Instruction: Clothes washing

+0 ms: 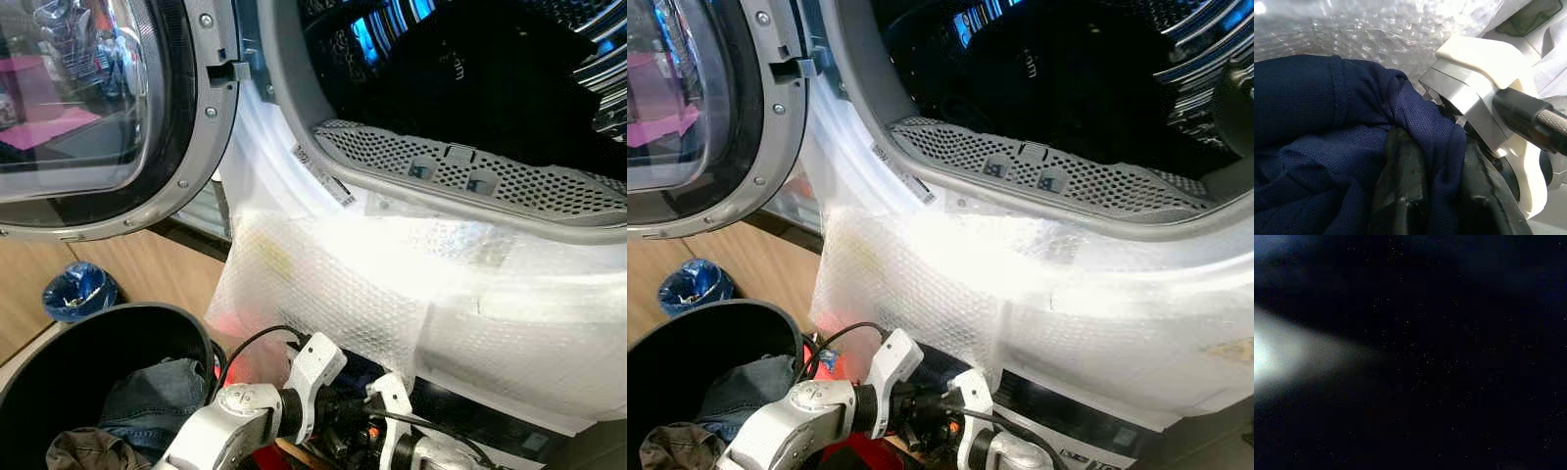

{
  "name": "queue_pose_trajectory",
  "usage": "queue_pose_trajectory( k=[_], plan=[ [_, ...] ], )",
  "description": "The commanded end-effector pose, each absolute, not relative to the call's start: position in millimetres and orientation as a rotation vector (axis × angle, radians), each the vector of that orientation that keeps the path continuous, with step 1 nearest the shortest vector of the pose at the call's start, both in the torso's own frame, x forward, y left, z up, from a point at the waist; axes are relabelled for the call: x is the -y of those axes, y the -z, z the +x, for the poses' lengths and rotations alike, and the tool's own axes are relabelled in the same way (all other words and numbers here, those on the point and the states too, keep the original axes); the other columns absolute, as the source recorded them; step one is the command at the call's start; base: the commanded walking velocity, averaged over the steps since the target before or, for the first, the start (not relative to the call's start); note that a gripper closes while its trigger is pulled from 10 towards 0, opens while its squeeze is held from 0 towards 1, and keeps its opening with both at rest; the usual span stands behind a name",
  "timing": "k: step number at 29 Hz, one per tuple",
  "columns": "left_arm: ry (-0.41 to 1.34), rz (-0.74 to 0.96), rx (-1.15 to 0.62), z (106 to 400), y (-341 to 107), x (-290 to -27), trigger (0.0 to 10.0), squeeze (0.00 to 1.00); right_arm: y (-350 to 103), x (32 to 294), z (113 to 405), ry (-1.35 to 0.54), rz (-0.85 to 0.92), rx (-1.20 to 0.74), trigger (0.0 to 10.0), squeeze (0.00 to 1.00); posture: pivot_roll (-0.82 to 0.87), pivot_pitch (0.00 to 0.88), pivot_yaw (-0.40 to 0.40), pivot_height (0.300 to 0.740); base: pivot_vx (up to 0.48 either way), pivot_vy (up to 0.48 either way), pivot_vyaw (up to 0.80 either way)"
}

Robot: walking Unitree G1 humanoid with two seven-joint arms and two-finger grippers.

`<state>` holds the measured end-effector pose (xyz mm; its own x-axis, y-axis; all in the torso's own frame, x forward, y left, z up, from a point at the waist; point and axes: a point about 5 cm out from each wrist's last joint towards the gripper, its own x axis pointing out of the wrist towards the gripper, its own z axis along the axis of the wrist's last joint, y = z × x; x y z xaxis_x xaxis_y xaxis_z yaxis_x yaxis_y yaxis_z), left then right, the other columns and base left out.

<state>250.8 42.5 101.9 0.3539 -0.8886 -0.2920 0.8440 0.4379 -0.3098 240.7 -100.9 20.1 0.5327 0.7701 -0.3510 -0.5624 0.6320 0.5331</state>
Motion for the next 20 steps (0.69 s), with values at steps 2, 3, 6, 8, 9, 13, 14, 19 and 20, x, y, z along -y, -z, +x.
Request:
queue_pose_trajectory(
  k=[2,3,6,8,9,13,14,19,20],
  plan=[
    [1.327,-0.206,-0.444,229.9,-109.9,-22.4,0.0,0.00,-29.5,117.1,250.7,-0.744,0.437,-0.516,0.0,0.00,-0.08,0.070,0.034,0.740,0.000,0.000,0.00],
    [1.322,-0.206,-0.446,229.9,-109.8,-23.9,0.0,0.00,-29.0,121.3,249.5,-0.732,0.481,-0.509,0.0,0.00,-0.09,0.069,0.036,0.740,0.000,0.000,0.00],
    [1.319,-0.204,-0.446,230.1,-109.6,-25.1,0.0,0.00,-29.8,124.8,248.4,-0.733,0.518,-0.490,0.0,0.00,-0.08,0.069,0.036,0.740,0.000,0.000,0.00],
    [1.319,-0.204,-0.446,230.2,-109.7,-25.2,0.0,0.00,-29.6,125.7,248.0,-0.732,0.525,-0.488,0.0,0.00,-0.08,0.071,0.037,0.740,0.000,0.000,0.00],
    [1.318,-0.203,-0.446,230.4,-109.7,-25.4,0.0,0.00,-28.7,126.6,247.2,-0.732,0.528,-0.490,0.0,0.00,-0.08,0.071,0.037,0.740,0.000,0.000,0.00],
    [1.301,-0.193,-0.445,232.0,-109.9,-27.7,0.0,0.00,-24.0,129.1,240.3,-0.747,0.531,-0.495,0.0,0.00,-0.08,0.089,0.045,0.740,0.000,0.000,0.00],
    [1.297,-0.193,-0.445,232.1,-109.7,-28.5,0.0,0.00,-24.5,129.6,239.0,-0.751,0.536,-0.491,0.0,0.00,-0.08,0.089,0.045,0.740,0.000,0.000,0.00],
    [1.277,-0.183,-0.440,232.1,-109.5,-33.5,1.2,0.00,-27.7,130.0,229.6,-0.816,0.554,-0.478,0.0,0.00,-0.08,0.099,0.049,0.740,0.000,0.000,0.00],
    [1.278,-0.176,-0.438,231.9,-109.1,-34.4,2.6,0.00,-27.8,130.3,228.3,-0.820,0.557,-0.478,0.0,0.00,-0.08,0.103,0.049,0.740,0.000,0.000,0.00]
  ],
)
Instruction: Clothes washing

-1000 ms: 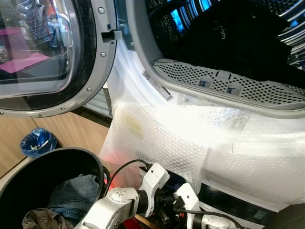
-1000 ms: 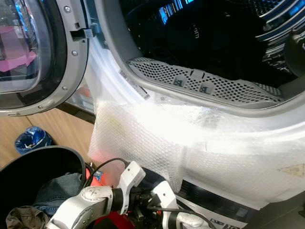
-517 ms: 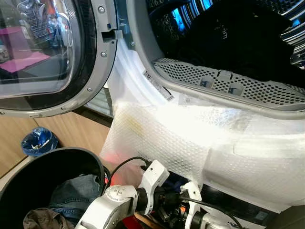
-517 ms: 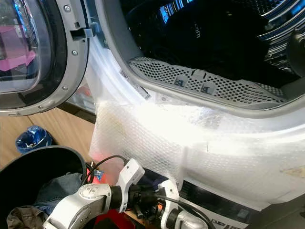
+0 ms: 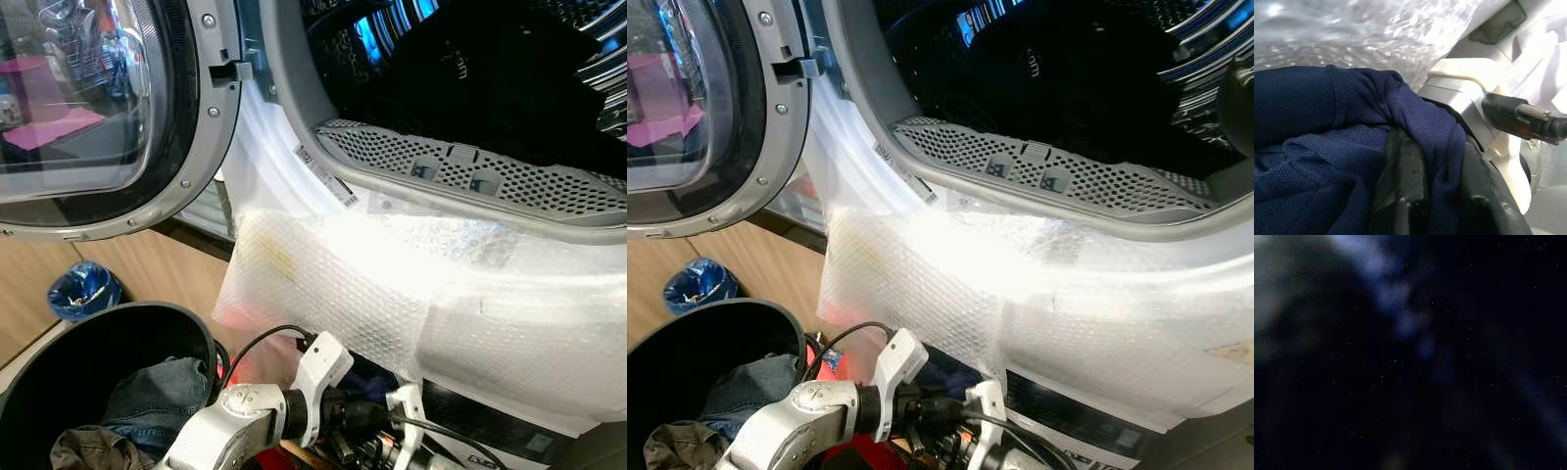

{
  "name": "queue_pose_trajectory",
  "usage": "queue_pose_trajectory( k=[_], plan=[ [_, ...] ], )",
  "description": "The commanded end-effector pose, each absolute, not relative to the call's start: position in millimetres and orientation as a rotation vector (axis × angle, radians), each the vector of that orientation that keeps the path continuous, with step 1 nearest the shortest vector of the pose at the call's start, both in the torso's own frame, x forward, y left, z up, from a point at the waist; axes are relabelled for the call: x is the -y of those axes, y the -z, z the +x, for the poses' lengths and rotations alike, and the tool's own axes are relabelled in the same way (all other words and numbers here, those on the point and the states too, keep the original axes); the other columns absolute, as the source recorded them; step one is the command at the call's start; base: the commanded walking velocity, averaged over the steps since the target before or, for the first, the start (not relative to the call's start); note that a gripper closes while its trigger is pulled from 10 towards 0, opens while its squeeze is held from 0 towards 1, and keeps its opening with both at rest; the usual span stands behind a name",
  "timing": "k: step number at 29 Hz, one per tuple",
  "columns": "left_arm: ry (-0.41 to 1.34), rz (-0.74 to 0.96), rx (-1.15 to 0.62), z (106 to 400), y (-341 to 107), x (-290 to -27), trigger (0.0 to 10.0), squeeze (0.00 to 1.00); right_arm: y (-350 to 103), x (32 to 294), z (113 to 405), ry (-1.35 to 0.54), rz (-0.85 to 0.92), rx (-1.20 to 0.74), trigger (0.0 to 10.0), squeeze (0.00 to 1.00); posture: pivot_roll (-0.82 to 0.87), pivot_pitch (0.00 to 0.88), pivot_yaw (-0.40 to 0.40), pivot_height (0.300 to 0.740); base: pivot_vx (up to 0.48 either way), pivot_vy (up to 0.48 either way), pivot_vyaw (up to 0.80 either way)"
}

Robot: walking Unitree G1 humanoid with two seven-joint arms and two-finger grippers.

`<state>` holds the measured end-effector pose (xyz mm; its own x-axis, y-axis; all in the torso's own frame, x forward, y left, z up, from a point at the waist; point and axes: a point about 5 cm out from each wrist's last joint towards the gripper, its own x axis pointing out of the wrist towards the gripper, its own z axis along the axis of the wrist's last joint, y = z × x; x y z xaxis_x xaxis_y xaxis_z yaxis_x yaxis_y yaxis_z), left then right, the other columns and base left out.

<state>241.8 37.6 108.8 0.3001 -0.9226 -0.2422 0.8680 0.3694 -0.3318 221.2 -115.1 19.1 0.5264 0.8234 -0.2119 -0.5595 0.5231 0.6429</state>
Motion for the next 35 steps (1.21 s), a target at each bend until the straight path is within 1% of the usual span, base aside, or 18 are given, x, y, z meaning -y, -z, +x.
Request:
queue_pose_trajectory(
  k=[1,2,3,4,5,9,10,15,21,25,26,28,29,31,32,33,34,35],
  plan=[
    [1.280,-0.171,-0.437,231.5,-108.9,-35.0,3.4,0.00,-27.8,130.6,227.4,-0.822,0.560,-0.479,0.0,0.00,-0.08,0.103,0.049,0.740,0.000,0.000,0.00],
    [1.283,-0.168,-0.435,230.9,-108.8,-35.8,4.7,0.00,-27.0,131.4,226.4,-0.824,0.556,-0.485,0.0,0.00,-0.08,0.103,0.049,0.740,0.000,0.000,0.00],
    [1.284,-0.167,-0.435,230.1,-108.9,-36.7,6.4,0.00,-26.2,132.3,225.3,-0.824,0.549,-0.490,0.0,0.00,-0.08,0.110,0.050,0.740,0.000,0.000,0.00],
    [1.285,-0.167,-0.434,229.4,-109.2,-37.8,9.0,0.00,-25.6,133.3,224.8,-0.823,0.547,-0.491,0.0,0.00,-0.08,0.110,0.050,0.740,0.000,0.000,0.00],
    [1.286,-0.167,-0.433,228.6,-109.6,-39.1,10.0,0.00,-25.3,134.3,224.6,-0.821,0.548,-0.492,0.0,0.00,-0.08,0.110,0.050,0.740,0.000,0.000,0.00],
    [1.281,-0.181,-0.441,226.4,-110.2,-43.1,10.0,0.00,-26.0,136.3,224.4,-0.817,0.550,-0.489,0.0,0.00,-0.08,0.117,0.051,0.740,0.000,0.000,0.00],
    [1.279,-0.190,-0.444,225.4,-110.6,-44.9,10.0,1.00,-26.4,136.4,224.0,-0.819,0.549,-0.488,0.0,0.00,-0.08,0.117,0.051,0.740,0.000,0.000,0.00],
    [1.286,-0.205,-0.456,219.8,-112.6,-53.5,10.0,1.00,-26.5,134.4,224.1,-0.829,0.540,-0.490,0.0,0.00,-0.07,0.118,0.053,0.740,0.000,0.000,0.00],
    [1.262,-0.195,-0.478,214.3,-116.0,-73.8,10.0,1.00,-23.5,131.5,221.9,-0.848,0.520,-0.504,0.0,0.00,-0.06,0.113,0.058,0.740,0.000,0.000,0.00],
    [1.217,-0.154,-0.466,209.6,-127.9,-99.4,10.0,1.00,-21.7,133.7,212.3,-0.899,0.493,-0.520,0.0,0.00,-0.05,0.102,0.069,0.740,0.000,0.000,0.00],
    [1.174,-0.141,-0.469,209.3,-130.3,-110.3,10.0,1.00,-17.1,136.4,204.6,-0.938,0.433,-0.556,0.0,0.00,-0.05,0.098,0.071,0.740,0.000,0.000,0.00],
    [1.152,-0.133,-0.474,209.3,-130.4,-115.4,10.0,1.00,-14.5,137.5,200.5,-0.960,0.399,-0.577,0.0,0.00,-0.05,0.095,0.072,0.740,0.000,0.000,0.00],
    [1.056,-0.094,-0.489,212.8,-126.6,-128.5,10.0,1.00,-12.0,139.2,190.8,-1.022,0.361,-0.605,0.0,0.00,-0.06,0.094,0.074,0.740,0.000,0.000,0.00],
    [0.949,-0.079,-0.497,218.5,-122.1,-139.2,10.0,1.00,-12.4,140.9,185.6,-1.054,0.360,-0.617,0.0,0.00,-0.05,0.090,0.073,0.740,0.000,0.000,0.00],
    [0.829,-0.061,-0.473,226.4,-120.0,-149.0,10.0,1.00,-14.3,143.0,184.7,-1.059,0.373,-0.610,0.0,0.00,-0.05,0.087,0.073,0.740,0.000,0.000,0.00],
    [0.760,-0.065,-0.473,230.8,-118.6,-154.2,10.0,1.00,-15.9,143.9,184.8,-1.062,0.379,-0.602,0.0,0.00,-0.05,0.087,0.073,0.740,0.000,0.000,0.00],
    [0.760,-0.065,-0.473,230.8,-118.6,-154.2,10.0,1.00,-15.9,143.9,184.8,-1.062,0.379,-0.602,0.0,0.00,-0.05,0.087,0.073,0.740,0.000,0.000,0.00],
    [0.614,-0.068,-0.418,242.1,-120.6,-164.5,10.0,0.00,-22.0,143.5,185.1,-1.088,0.394,-0.575,0.0,0.00,-0.05,0.082,0.072,0.740,0.000,0.000,0.00]
  ],
)
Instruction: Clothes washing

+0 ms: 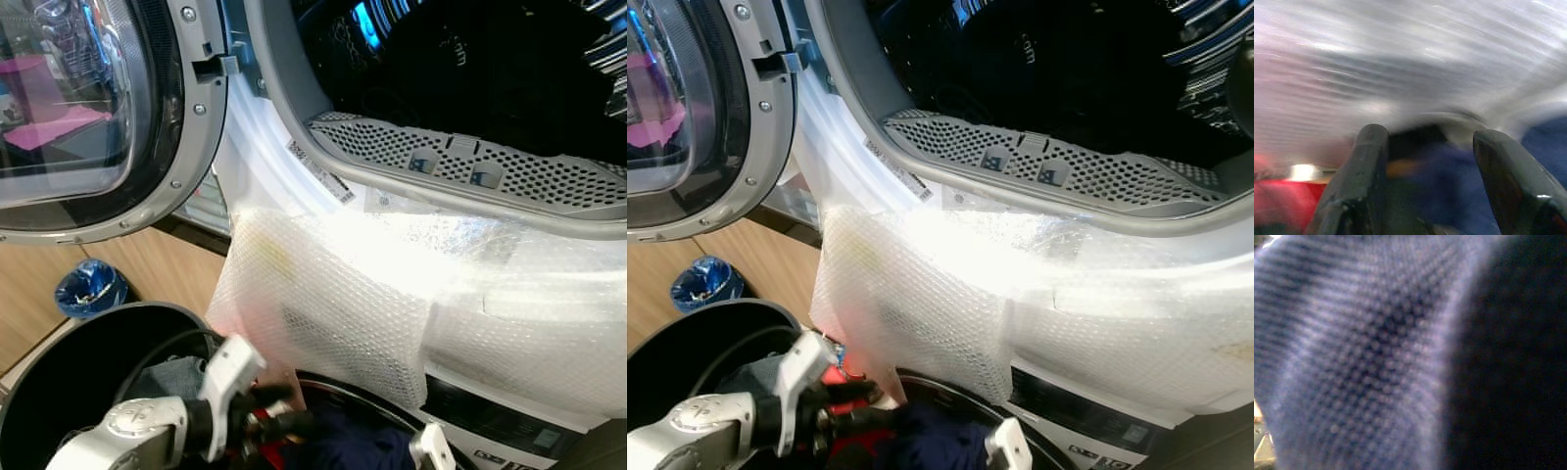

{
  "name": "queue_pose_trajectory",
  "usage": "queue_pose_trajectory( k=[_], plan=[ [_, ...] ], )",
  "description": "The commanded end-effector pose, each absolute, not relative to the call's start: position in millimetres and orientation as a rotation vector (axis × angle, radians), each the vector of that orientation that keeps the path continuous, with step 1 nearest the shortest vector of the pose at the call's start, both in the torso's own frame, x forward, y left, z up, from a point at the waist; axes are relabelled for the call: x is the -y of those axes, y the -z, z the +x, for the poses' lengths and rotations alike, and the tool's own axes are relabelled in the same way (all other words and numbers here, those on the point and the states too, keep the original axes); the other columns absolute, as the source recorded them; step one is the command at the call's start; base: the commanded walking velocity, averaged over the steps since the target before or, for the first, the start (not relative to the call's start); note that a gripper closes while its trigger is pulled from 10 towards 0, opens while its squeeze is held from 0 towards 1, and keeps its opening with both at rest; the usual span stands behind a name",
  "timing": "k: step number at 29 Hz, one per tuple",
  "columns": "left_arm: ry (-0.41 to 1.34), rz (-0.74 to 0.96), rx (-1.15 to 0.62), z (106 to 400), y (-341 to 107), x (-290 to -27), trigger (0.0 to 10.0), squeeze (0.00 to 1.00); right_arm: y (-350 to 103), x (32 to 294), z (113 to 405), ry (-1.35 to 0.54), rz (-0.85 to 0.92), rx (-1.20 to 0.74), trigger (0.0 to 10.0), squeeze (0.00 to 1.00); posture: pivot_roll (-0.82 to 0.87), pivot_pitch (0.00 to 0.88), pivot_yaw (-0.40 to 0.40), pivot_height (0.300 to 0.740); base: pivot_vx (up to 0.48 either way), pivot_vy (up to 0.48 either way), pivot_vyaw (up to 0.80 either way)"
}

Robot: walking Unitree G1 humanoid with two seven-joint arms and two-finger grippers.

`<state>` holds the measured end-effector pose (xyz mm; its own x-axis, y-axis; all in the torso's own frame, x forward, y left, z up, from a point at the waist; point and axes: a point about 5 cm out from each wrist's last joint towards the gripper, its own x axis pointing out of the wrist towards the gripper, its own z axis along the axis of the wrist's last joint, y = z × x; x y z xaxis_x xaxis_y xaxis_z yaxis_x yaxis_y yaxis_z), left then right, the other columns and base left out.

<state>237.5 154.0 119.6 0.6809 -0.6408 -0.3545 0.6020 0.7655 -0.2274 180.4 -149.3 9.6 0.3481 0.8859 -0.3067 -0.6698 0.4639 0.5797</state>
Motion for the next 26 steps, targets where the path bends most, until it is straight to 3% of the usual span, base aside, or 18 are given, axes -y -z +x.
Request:
queue_pose_trajectory(
  k=[1,6,9,14,17,26],
  plan=[
    [0.554,-0.067,-0.392,246.3,-121.6,-168.8,10.0,0.00,-25.0,142.7,184.8,-1.105,0.402,-0.565,0.0,0.00,-0.05,0.082,0.072,0.740,0.000,0.000,0.00],
    [0.399,-0.008,-0.307,248.7,-131.8,-188.7,10.0,0.00,-46.5,131.3,179.8,-1.230,0.380,-0.511,0.0,0.00,-0.06,0.095,0.074,0.740,0.000,0.000,0.00],
    [0.398,0.120,-0.303,241.1,-137.9,-200.7,10.0,0.00,-61.1,128.9,177.3,-1.284,0.373,-0.471,0.0,0.00,-0.05,0.100,0.073,0.740,0.000,0.000,0.00],
    [0.375,0.153,-0.256,229.8,-147.7,-214.1,10.0,0.00,-80.1,128.0,169.8,-1.381,0.357,-0.433,0.0,0.00,-0.04,0.108,0.071,0.740,0.000,0.000,0.00],
    [0.251,0.233,-0.222,222.3,-154.1,-231.1,10.0,0.00,-85.9,129.3,164.9,-1.419,0.334,-0.448,0.0,0.00,-0.03,0.113,0.068,0.740,0.000,0.000,0.00],
    [0.101,0.189,-0.609,189.4,-91.2,-261.3,10.0,0.00,-103.0,126.1,184.0,-1.361,0.340,-0.361,0.0,0.00,0.00,0.122,0.055,0.740,0.000,0.000,0.00]
  ],
)
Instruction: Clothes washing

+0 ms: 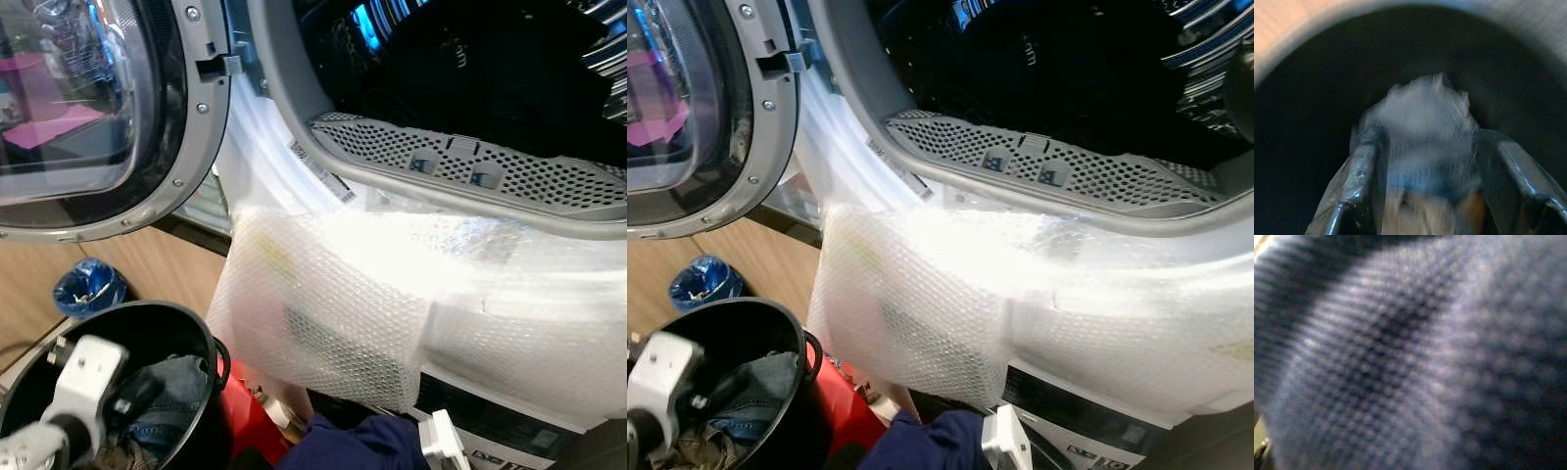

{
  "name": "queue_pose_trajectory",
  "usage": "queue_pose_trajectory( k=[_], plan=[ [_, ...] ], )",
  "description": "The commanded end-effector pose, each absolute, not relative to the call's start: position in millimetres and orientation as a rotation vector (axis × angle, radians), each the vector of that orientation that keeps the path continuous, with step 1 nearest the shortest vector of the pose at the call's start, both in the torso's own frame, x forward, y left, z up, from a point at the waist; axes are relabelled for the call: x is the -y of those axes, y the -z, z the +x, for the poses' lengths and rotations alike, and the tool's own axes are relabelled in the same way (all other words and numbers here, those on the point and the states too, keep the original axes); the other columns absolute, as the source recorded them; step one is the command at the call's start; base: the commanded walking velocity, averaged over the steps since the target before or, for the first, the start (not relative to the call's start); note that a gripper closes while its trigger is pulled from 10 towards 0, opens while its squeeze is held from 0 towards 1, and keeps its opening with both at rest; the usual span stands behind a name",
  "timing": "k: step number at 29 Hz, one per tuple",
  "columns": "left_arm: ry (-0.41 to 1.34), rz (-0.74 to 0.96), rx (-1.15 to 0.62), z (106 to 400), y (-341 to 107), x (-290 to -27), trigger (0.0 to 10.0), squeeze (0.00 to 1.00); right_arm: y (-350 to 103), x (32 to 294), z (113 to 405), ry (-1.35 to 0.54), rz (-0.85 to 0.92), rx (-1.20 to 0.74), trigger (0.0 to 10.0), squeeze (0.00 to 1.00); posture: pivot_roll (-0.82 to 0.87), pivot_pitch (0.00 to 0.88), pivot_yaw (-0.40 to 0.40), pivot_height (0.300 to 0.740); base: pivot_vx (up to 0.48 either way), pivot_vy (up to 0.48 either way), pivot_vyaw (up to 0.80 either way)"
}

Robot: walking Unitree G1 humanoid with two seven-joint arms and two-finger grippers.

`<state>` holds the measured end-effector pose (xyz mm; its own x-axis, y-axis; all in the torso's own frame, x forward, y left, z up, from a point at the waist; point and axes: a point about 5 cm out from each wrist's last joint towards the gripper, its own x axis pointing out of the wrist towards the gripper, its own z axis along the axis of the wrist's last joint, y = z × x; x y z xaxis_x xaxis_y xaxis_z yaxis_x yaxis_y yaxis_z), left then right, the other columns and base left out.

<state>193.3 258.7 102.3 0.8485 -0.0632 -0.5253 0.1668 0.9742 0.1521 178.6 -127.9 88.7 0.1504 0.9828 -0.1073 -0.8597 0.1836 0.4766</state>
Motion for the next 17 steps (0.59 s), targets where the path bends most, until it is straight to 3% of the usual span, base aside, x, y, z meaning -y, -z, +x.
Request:
queue_pose_trajectory(
  k=[1,5,11,14,17],
  plan=[
    [0.098,0.180,-0.661,188.4,-79.8,-260.9,10.0,0.00,-112.8,125.3,191.2,-1.344,0.350,-0.313,0.0,0.00,0.00,0.121,0.054,0.740,0.000,0.000,0.00],
    [0.093,0.141,-0.696,199.3,-57.4,-251.3,10.0,0.00,-156.4,122.8,203.6,-1.392,0.356,-0.142,0.0,0.00,-0.03,0.110,0.054,0.740,0.000,0.000,0.00],
    [0.129,0.142,-0.702,206.0,-52.1,-241.8,10.0,0.00,-183.5,115.4,185.9,-1.594,0.303,-0.073,0.0,0.00,-0.04,0.101,0.051,0.740,0.000,0.000,0.00],
    [0.131,0.161,-0.754,202.1,-39.5,-244.2,10.0,0.00,-240.7,101.3,175.5,-1.798,0.487,0.155,0.0,0.00,-0.04,0.085,0.045,0.740,0.000,0.000,0.00],
    [0.138,0.148,-0.761,201.2,-35.0,-240.5,10.0,0.00,-280.4,100.2,190.8,-1.819,0.562,0.327,0.0,0.00,-0.04,0.067,0.044,0.740,0.000,0.000,0.00]
  ],
)
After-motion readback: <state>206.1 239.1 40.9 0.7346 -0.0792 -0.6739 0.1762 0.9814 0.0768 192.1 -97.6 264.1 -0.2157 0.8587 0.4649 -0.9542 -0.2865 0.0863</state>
